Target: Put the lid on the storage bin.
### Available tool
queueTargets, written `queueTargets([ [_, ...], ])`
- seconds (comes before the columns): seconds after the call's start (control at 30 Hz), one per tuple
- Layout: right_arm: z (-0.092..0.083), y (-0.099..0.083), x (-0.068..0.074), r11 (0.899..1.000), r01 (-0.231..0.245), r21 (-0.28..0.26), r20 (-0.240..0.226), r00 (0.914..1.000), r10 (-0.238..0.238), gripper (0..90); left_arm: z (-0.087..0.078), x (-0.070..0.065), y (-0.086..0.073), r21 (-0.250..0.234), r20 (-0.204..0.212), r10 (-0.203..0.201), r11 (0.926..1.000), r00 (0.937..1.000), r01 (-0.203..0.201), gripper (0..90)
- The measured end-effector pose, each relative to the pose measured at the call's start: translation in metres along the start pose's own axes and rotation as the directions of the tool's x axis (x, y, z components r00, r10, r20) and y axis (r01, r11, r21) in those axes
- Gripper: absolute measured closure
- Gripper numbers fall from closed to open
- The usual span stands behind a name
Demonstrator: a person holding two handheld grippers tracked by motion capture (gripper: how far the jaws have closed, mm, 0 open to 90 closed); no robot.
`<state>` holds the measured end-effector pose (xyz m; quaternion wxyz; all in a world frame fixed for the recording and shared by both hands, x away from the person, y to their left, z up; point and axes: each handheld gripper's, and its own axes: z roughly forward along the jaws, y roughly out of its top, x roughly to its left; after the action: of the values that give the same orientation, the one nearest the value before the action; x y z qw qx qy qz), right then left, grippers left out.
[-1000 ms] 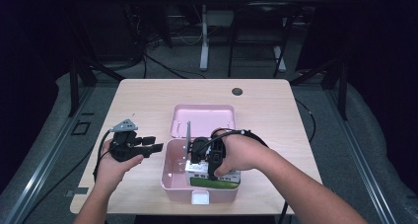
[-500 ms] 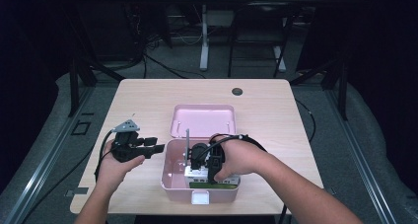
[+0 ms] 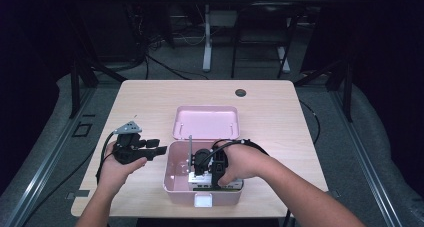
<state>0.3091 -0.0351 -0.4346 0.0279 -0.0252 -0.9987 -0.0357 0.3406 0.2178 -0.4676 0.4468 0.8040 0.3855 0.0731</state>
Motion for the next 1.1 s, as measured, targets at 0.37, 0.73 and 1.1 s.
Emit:
queueTargets([
  [0.37,0.009,0.002,-0.002,0.999,0.016,0.028,0.003,0.9999,-0.016,61.0,0.001,0.0,0.0,0.001,0.002,-0.004,1.0,1.0,0.004,52.9],
  [0.73,0.022,0.003,-0.006,0.999,-0.009,0.037,-0.012,0.9999,0.009,61.0,0.002,0.002,0.0,0.001,0.004,-0.002,1.0,1.0,0.002,52.9],
  [1.1,0.037,-0.002,-0.009,0.999,-0.005,0.039,-0.013,0.9999,0.006,60.9,0.002,0.001,0.0,0.004,0.002,-0.003,1.0,1.0,0.003,52.9],
])
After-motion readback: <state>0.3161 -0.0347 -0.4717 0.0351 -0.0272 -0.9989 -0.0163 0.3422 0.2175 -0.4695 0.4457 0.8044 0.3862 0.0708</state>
